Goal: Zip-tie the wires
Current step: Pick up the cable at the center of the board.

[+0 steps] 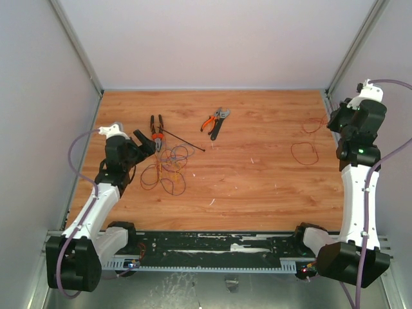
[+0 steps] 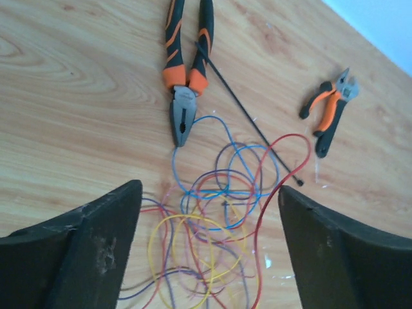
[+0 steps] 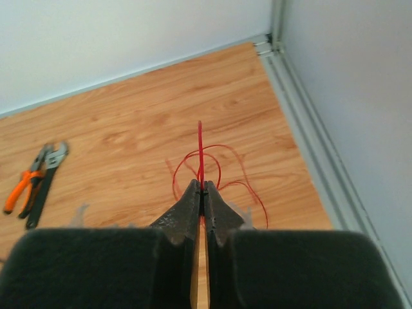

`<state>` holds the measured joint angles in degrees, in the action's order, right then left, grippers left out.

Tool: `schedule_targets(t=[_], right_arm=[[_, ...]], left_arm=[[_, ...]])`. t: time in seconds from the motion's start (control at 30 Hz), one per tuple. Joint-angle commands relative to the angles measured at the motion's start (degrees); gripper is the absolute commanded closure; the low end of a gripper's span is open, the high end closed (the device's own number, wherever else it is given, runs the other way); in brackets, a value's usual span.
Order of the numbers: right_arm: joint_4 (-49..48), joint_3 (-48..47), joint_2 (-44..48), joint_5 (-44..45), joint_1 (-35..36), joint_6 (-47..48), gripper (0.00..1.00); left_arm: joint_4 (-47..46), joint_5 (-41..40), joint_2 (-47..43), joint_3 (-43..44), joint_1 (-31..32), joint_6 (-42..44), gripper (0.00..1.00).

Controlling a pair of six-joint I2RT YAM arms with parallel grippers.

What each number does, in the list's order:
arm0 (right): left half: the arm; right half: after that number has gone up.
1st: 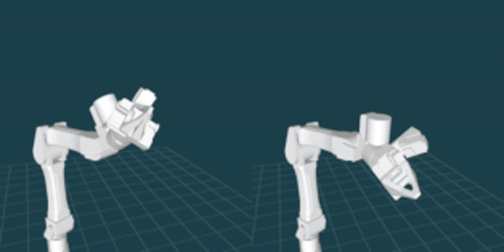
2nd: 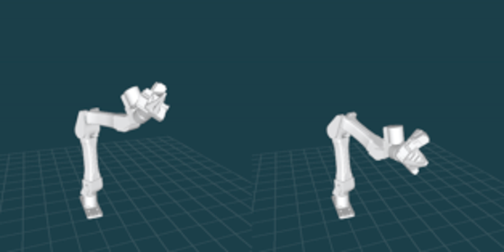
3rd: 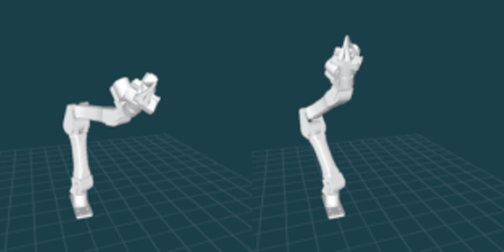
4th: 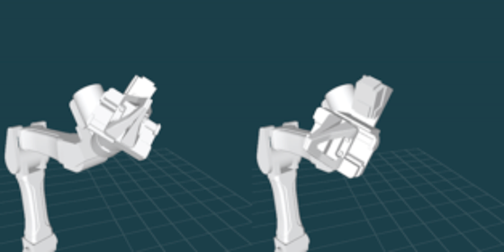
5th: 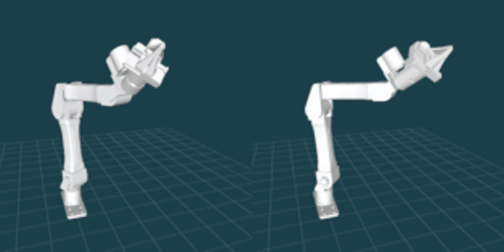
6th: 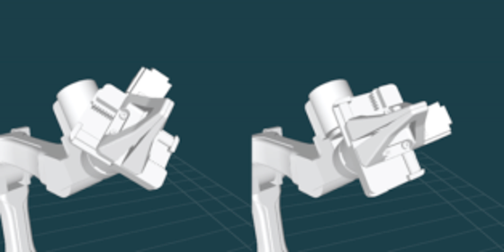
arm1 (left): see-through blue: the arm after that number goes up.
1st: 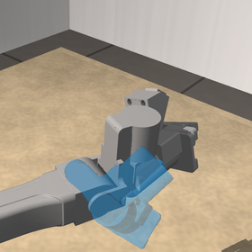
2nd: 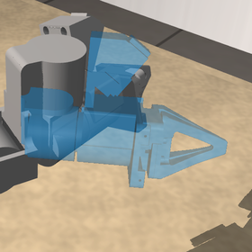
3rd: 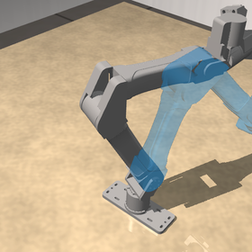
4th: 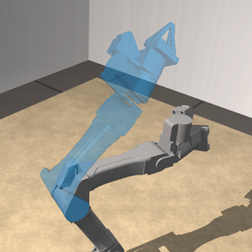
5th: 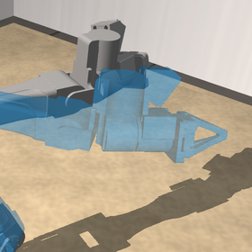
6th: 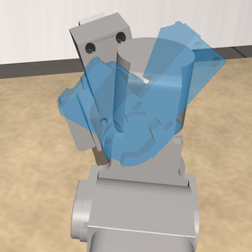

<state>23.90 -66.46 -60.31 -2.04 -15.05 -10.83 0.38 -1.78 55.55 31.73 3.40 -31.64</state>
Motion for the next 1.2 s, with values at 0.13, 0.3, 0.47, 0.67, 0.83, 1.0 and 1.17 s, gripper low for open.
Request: schedule_targets(t=[0.13, 0.3, 0.47, 0.67, 0.83, 1.0, 1.17], right_arm=[[-0.9, -1.51, 1.4, -16.12, -0.36, -2.74, 1.0], [-1.56, -1.04, 1.71, -17.56, -0.29, -3.76, 1.0], [-0.69, -1.0, 1.91, -17.17, -0.25, -3.42, 1.0], [-0.25, -1.0, 2.35, -17.57, -0.27, -3.21, 1.0], [-0.35, -1.15, 2.3, -17.88, -0.22, -3.57, 1.0], [-0.37, -1.13, 2.55, -17.34, -0.24, -3.36, 1.0], [-0.42, -0.99, 2.5, -16.86, -0.28, -3.15, 1.0]], left_arm=[[3.93, 8.82, -1.45, -2.35, 0.32, -0.88, 0.02], [0.9, 8.22, 3.61, -5.58, 7.35, -2.32, 0.02], [-0.97, -0.61, 9.99, -5.61, 13.69, -3.7, 0.02], [-1.09, -9.09, 14.4, -4.56, 17.22, -1.9, 0.02], [-1.09, -11.97, 19.46, -2.38, 20.1, -0.41, 0.02], [-1.09, -14.47, 24.33, -0.18, 23.43, 0.91, 0.05], [1.1, -18.55, 28.25, 2.64, 27.45, 2.85, 0.15]])
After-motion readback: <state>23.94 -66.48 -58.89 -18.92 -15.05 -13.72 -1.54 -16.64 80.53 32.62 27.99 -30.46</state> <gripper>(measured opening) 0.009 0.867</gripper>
